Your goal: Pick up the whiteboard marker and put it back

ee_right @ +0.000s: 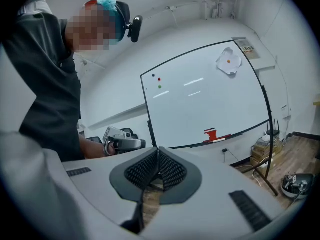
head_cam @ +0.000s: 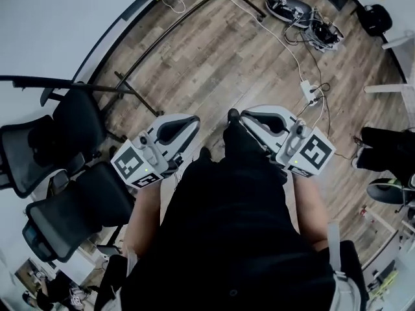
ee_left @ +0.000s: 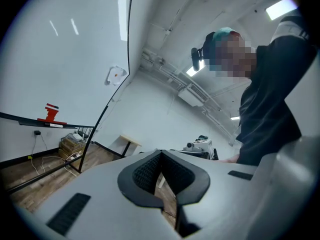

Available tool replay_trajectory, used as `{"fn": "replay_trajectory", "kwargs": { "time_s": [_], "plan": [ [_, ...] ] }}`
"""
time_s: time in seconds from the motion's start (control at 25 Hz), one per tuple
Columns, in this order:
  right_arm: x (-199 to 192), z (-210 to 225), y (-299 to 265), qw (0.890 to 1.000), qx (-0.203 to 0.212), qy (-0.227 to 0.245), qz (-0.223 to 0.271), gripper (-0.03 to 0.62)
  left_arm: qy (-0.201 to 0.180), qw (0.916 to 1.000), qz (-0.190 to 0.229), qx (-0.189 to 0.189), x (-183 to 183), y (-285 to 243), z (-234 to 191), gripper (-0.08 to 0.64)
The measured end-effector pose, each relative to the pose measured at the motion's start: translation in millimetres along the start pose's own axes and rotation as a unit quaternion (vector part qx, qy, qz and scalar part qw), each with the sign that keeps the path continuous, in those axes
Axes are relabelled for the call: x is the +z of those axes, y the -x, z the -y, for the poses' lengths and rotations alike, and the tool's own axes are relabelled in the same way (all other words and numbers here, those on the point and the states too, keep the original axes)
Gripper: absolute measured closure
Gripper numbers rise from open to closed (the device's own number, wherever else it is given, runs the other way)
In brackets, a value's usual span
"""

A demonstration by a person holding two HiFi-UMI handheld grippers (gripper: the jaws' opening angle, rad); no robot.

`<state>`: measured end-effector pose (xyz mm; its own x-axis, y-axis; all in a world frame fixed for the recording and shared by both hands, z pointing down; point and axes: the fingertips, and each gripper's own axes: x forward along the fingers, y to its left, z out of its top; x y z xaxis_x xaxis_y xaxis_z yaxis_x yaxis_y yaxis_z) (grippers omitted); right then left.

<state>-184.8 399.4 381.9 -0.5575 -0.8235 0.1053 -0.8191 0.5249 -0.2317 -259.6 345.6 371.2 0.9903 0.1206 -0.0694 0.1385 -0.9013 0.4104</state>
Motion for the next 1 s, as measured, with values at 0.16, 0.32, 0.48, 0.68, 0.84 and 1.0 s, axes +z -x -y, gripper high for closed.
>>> {"fn": "replay_trajectory", "kwargs": {
  "time_s": [0.16, 0.32, 0.48, 0.68, 0.84, 1.0],
  "plan": [
    [23.1, 53.2, 6.5, 1.0, 0.022, -0.009, 0.019, 0.572, -0.004, 0.9997, 0.011, 0.021, 22.9, -40.7, -23.9, 0.548],
    [28.1, 100.2, 11.0, 0.999, 0.035, -0.022, 0.022, 0.572, -0.016, 0.9989, 0.014, 0.04, 32.8, -72.3, -44.2, 0.548],
    [21.1, 133.8, 5.5, 0.998, 0.054, -0.025, 0.009, 0.572, -0.021, 0.998, 0.002, 0.059, 31.4, -91.2, -60.9, 0.548],
    [26.8, 167.9, -10.2, 0.997, 0.061, -0.04, 0.005, 0.572, -0.001, 0.9961, 0.002, 0.088, 36.8, -95.3, -85.3, 0.548],
    [28.7, 196.8, -41.6, 0.997, 0.063, -0.043, -0.01, 0.572, 0.011, 0.9948, 0.011, 0.101, 43.4, -93.1, -127.6, 0.548],
    [36.0, 227.9, -71.0, 0.998, 0.05, -0.031, -0.018, 0.572, 0.01, 0.9952, 0.015, 0.097, 55.9, -96.5, -174.8, 0.548]
  ]
}}
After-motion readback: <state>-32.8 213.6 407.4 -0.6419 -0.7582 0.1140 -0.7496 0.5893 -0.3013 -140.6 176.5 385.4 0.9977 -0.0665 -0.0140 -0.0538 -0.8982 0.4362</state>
